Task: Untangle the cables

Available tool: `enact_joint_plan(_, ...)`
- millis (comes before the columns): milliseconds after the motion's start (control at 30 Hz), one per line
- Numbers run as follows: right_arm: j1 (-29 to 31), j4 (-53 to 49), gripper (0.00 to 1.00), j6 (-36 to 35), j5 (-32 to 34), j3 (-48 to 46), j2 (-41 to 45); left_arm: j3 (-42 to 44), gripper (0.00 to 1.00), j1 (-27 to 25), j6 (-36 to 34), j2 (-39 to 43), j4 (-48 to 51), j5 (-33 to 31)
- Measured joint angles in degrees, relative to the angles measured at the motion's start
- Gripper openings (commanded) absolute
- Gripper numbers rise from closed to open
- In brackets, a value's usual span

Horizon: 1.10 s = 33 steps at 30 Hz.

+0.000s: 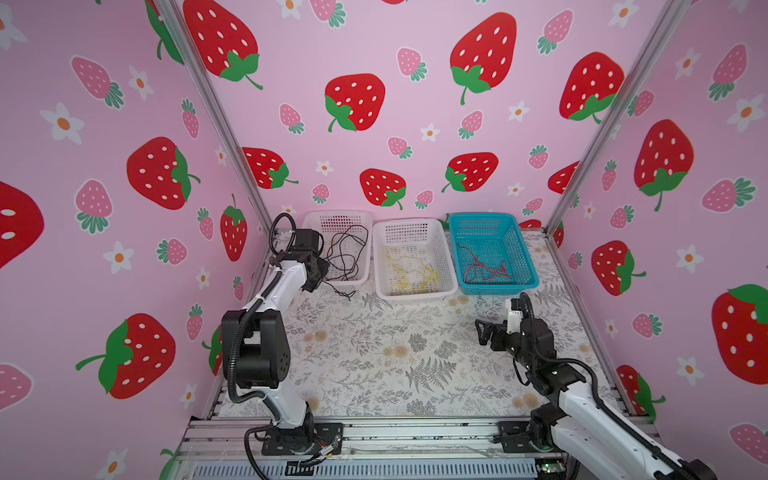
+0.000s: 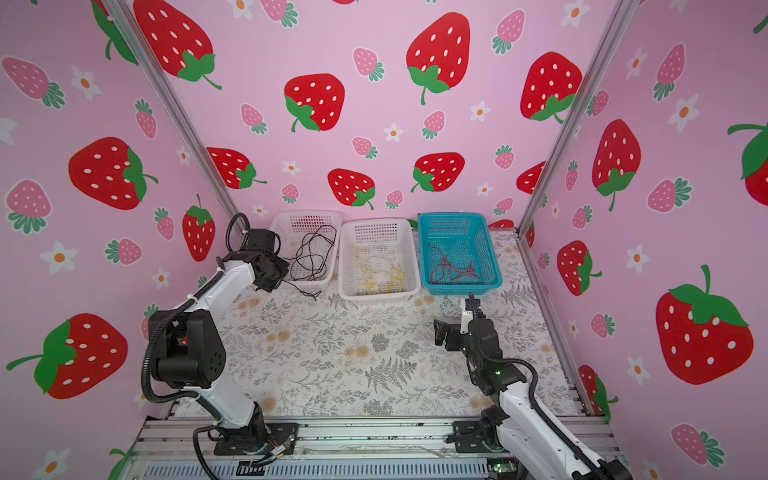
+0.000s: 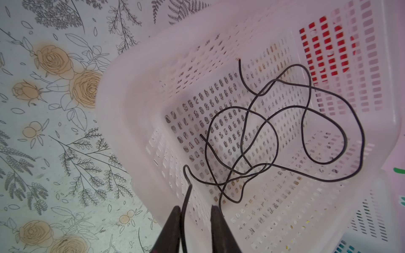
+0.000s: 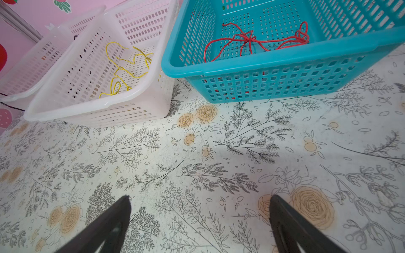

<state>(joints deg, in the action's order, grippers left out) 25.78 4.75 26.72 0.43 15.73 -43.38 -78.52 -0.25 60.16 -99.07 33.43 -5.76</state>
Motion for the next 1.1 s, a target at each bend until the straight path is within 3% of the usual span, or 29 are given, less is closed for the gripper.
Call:
enact_joint_plan(533, 0.0, 0.28, 0.99, 0.02, 0.0, -0.07, 0.11, -0.81, 0.07, 0.0, -1.36, -0.81, 0.02, 1.2)
enact_joint_plan(600, 0.0, 0.33, 0.99, 0.02, 0.0, -0.07, 0.26, -0.83, 0.0, 0.0, -1.4, -0.76, 0.04, 1.46)
enact_joint_plan(1100, 0.09, 0.42, 0.99, 0.22, 0.02, -0.28, 0.26, -4.61, 0.0, -0.13, -0.96, 5.88, -0.2, 4.96)
